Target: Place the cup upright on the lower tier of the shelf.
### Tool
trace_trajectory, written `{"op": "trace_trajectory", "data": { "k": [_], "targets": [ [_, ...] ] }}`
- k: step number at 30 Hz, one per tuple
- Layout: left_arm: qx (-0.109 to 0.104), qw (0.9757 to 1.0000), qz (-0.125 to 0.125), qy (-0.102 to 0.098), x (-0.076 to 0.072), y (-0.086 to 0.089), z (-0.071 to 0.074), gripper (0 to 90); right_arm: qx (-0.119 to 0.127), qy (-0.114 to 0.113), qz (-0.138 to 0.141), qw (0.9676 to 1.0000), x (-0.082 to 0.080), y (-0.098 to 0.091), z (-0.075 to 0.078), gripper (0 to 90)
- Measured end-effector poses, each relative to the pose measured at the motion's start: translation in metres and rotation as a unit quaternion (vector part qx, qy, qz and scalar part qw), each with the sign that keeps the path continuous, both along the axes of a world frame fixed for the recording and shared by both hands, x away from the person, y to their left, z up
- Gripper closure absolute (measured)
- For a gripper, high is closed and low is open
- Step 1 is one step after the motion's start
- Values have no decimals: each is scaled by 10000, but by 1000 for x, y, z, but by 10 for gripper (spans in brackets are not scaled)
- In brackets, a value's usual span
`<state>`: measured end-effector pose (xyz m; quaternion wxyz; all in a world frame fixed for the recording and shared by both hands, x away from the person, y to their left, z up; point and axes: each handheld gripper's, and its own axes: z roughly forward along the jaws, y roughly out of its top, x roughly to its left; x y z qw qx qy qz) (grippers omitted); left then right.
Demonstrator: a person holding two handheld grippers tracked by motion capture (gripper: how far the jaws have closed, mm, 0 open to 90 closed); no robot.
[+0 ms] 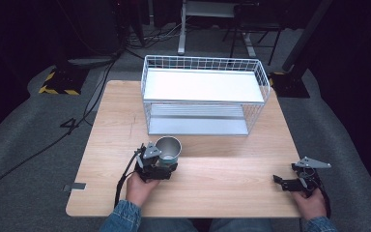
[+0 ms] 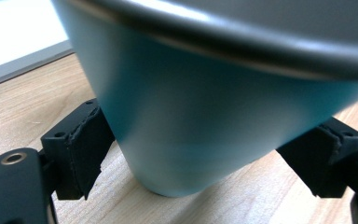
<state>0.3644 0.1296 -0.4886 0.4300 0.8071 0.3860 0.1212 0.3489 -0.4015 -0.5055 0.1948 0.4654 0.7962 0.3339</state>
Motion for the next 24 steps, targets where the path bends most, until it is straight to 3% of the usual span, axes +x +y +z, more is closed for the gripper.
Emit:
{"op": "trace_trajectory", "data": {
  "k": [4, 9, 24],
  "targets": [
    [185, 9998, 0, 95, 3, -3, -4, 163, -1, -1, 1, 10000, 0, 0, 0, 17],
    [228, 9996, 45, 145, 3, -3, -5, 213, 5, 1, 8, 10000, 0, 0, 0, 17],
    [234, 9996, 126, -19, 1, -4, -8, 242, 4, 1, 9, 10000, 0, 0, 0, 17]
  ]
}}
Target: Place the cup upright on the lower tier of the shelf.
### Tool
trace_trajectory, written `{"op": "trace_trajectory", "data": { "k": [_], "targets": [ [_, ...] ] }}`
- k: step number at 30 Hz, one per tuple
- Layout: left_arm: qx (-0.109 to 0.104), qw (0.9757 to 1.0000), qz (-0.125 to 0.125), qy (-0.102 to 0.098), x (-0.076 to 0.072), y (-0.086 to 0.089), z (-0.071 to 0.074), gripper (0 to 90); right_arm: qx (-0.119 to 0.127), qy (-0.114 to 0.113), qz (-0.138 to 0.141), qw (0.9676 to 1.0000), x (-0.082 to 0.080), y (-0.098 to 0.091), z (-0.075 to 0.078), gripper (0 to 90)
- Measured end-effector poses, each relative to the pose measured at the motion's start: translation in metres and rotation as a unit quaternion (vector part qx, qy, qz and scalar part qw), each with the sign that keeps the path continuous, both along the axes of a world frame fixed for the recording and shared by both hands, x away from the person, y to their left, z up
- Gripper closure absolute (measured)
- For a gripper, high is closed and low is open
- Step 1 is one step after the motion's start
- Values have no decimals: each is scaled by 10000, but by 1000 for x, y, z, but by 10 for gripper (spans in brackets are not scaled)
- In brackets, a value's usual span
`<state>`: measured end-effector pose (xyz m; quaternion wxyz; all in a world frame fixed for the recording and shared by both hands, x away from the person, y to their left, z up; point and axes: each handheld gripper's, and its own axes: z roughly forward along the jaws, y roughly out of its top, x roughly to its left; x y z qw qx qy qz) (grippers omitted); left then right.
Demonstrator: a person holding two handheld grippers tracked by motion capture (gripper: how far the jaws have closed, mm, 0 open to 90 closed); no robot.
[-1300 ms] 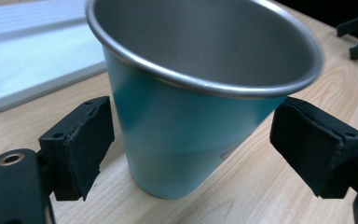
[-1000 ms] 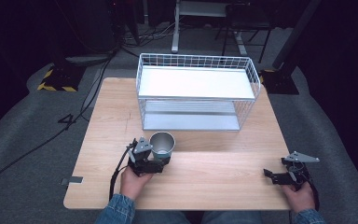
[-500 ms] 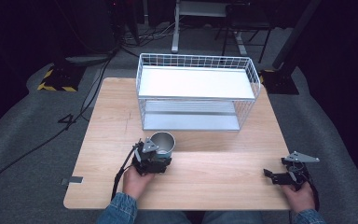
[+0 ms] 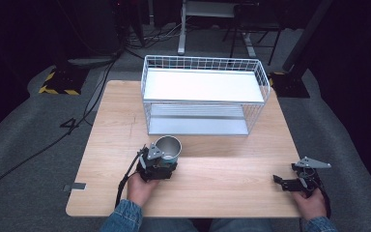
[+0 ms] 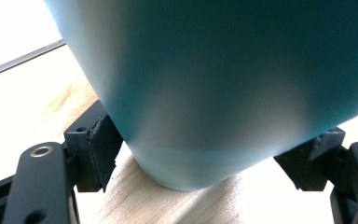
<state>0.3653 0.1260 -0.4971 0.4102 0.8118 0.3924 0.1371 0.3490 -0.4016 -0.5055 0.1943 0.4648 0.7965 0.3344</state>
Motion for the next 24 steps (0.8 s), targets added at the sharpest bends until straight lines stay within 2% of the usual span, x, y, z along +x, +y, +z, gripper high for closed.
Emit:
{"op": "trace_trajectory", "data": {
  "k": [14, 18, 22, 24],
  "targets": [
    [-38, 9999, 66, -120, -2, 0, -2, 245, 2, 3, -2, 10000, 0, 0, 0, 17],
    [102, 9996, 139, -216, -2, -2, 1, 247, -4, -1, -9, 10000, 0, 0, 0, 17],
    [26, 9993, 164, -325, -2, -4, 6, 247, -4, -3, -8, 10000, 0, 0, 0, 17],
    [12, 9994, 159, -311, -3, -5, 9, 248, -4, -1, -7, 10000, 0, 0, 0, 17]
  ]
}}
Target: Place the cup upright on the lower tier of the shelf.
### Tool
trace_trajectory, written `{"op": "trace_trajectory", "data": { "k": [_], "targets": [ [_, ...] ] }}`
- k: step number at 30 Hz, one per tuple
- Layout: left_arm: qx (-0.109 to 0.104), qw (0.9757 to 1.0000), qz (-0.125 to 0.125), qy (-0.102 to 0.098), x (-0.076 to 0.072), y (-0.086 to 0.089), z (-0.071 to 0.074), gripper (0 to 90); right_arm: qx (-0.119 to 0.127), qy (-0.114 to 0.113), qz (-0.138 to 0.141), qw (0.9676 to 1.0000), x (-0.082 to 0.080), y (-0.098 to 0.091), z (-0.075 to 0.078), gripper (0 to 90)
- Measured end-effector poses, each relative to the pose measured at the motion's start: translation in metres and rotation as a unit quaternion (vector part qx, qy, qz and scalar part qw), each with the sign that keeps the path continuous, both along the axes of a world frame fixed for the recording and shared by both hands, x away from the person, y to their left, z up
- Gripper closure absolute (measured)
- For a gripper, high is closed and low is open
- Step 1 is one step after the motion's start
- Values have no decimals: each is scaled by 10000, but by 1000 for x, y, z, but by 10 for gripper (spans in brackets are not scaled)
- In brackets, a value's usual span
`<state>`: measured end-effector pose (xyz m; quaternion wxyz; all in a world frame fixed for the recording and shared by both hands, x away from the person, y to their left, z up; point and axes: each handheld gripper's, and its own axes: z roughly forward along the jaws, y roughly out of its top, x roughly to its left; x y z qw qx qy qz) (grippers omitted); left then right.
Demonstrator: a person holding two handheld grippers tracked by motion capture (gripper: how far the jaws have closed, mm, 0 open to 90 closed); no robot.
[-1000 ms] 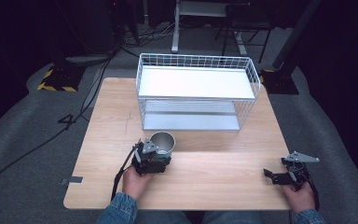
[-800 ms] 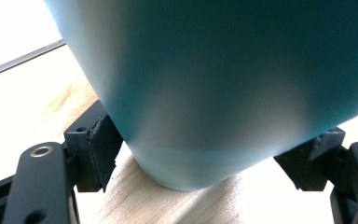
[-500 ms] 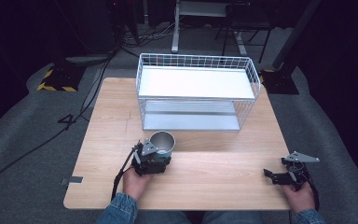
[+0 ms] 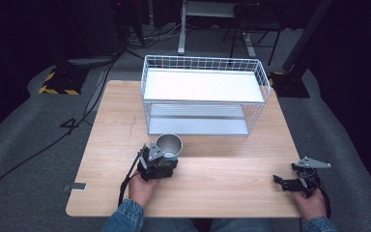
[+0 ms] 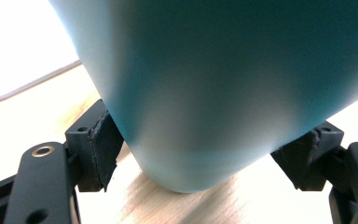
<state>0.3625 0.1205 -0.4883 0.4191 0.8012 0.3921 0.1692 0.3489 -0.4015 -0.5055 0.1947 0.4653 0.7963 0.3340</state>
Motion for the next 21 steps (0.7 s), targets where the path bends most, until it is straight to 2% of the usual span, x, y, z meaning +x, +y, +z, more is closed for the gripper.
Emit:
{"op": "trace_trajectory", "data": {
  "k": [7, 12, 18, 21],
  "targets": [
    [-95, 9999, -1, -83, 4, -4, 10, 248, 0, -1, 0, 10000, 0, 0, 0, 17],
    [-140, 9999, 2, -48, 9, -8, 14, 249, 0, -1, -1, 10000, 0, 0, 0, 17],
    [-277, 9996, -36, -11, 17, -20, 21, 248, 3, -2, -1, 10000, 0, 0, 0, 17],
    [-240, 9997, -101, -34, 21, -28, 26, 248, 2, -2, -1, 10000, 0, 0, 0, 17]
  ]
}}
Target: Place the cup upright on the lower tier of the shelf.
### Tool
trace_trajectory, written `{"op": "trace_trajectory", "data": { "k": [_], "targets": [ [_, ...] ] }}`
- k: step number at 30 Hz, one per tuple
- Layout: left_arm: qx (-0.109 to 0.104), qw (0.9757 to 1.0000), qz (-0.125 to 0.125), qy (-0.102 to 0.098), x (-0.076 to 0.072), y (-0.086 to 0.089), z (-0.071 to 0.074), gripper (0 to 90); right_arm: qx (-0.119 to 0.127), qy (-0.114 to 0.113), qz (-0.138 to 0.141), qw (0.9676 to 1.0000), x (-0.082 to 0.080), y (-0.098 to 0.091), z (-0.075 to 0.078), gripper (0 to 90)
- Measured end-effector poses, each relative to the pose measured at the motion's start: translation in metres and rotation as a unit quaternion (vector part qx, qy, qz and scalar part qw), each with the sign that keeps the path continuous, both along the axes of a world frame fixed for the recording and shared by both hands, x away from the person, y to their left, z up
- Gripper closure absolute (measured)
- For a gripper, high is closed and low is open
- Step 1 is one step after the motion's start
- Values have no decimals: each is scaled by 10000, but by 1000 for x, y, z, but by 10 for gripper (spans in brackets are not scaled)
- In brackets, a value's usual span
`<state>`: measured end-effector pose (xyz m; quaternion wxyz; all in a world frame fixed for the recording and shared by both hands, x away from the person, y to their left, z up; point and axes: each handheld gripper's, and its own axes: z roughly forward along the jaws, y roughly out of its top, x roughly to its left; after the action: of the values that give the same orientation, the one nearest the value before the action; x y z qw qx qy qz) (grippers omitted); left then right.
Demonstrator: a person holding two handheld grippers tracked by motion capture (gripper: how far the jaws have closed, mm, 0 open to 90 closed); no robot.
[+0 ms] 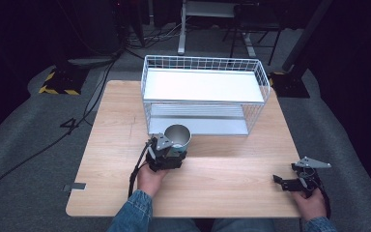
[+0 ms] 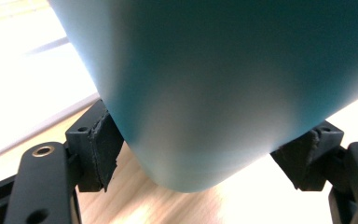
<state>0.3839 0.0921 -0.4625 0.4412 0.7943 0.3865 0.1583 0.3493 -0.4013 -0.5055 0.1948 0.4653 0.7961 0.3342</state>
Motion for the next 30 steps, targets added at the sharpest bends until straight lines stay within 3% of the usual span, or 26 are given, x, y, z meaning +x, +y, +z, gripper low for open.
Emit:
{"op": "trace_trajectory", "data": {
  "k": [2, 6, 14, 21, 25, 30],
  "targets": [
    [67, 10000, -59, -18, 3, -4, 2, 248, 1, 0, 1, 10000, 0, 0, 0, 17],
    [0, 10000, -76, -17, 10, -13, 7, 248, 1, 1, 2, 10000, 0, 0, 0, 17],
    [27, 10000, -76, 52, 34, -31, 10, 248, 10, -2, -1, 10000, 1, 1, 0, 17],
    [-10, 10000, -24, -20, 55, -40, 12, 248, -6, 2, 9, 10000, 1, 1, 0, 17],
    [90, 9999, -24, -117, 65, -45, 12, 248, -6, 2, 10, 10000, 1, 1, 0, 17],
    [5, 9999, -20, -115, 77, -53, 11, 247, -7, 2, 8, 10000, 1, 1, 0, 17]
  ]
}}
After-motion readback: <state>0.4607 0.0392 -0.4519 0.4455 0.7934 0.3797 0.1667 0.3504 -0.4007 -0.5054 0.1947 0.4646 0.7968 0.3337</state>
